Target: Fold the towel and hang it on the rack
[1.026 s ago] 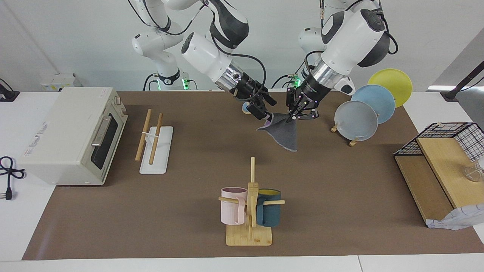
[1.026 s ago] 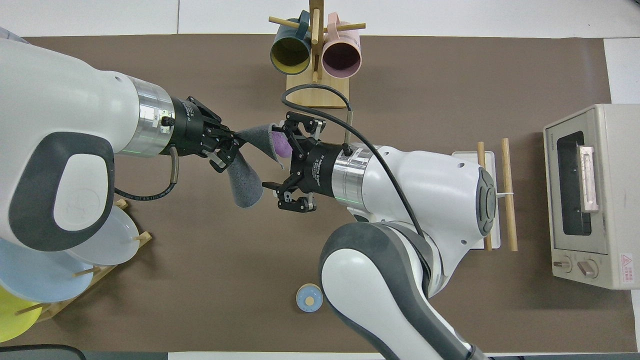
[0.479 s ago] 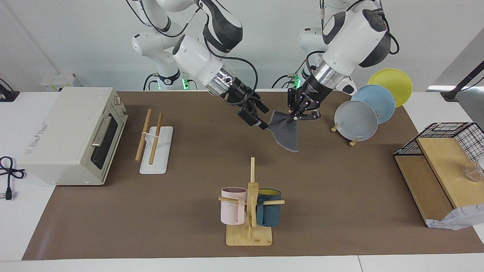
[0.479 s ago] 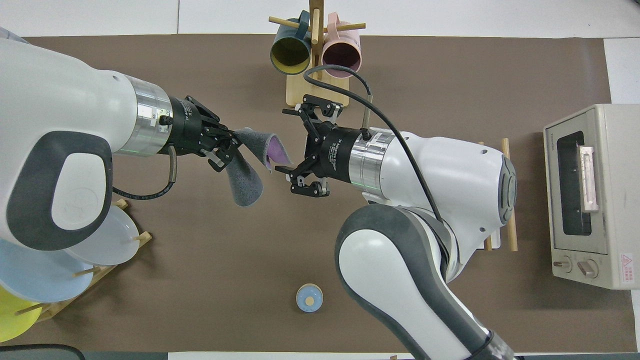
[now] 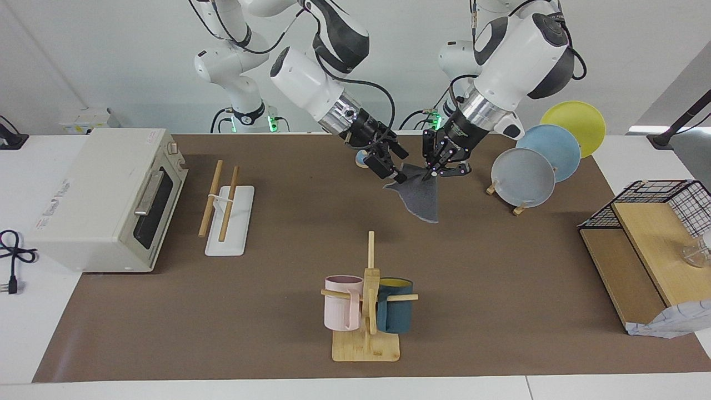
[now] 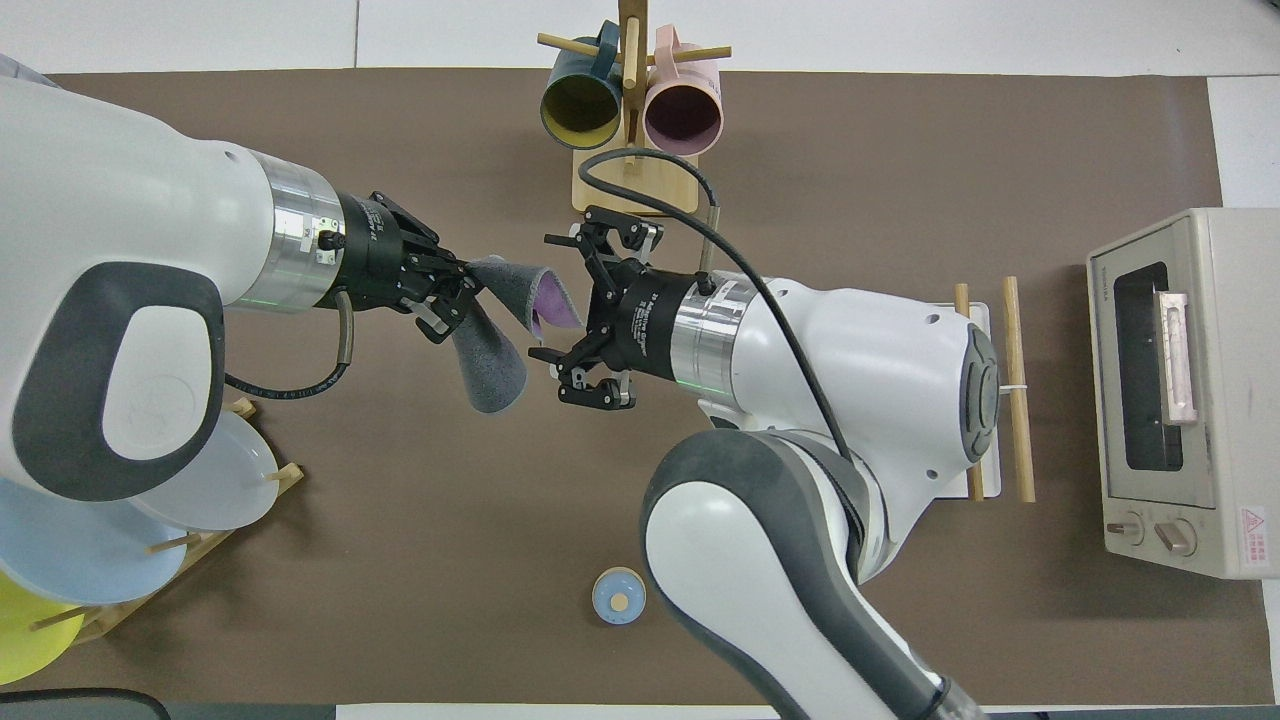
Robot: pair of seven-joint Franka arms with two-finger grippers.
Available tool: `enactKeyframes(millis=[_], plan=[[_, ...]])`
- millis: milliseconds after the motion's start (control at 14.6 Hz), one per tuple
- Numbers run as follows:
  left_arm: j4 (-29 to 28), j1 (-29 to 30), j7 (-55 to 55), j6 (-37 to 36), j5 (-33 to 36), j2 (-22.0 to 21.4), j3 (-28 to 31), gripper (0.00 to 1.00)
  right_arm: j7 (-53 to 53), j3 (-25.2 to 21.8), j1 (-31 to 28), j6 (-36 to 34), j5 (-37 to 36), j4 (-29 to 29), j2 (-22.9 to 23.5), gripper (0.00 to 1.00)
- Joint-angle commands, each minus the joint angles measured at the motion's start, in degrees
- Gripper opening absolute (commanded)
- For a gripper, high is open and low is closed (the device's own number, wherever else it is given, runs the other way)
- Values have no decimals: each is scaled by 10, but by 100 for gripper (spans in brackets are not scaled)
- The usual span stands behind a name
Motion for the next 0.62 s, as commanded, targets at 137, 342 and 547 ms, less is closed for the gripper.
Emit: enactKeyframes(millis=[137,342,547], plan=[[-26,3,-11,11,-10,-22,2,0,7,3,-3,10,0,42,41,100],[-26,2,-12,11,-10,-22,2,0,2,3,0,7,-4,40,42,84],[-26,3,-12,10,-10,-22,2,0,-13,3,-1,4,-7,41,42,4]])
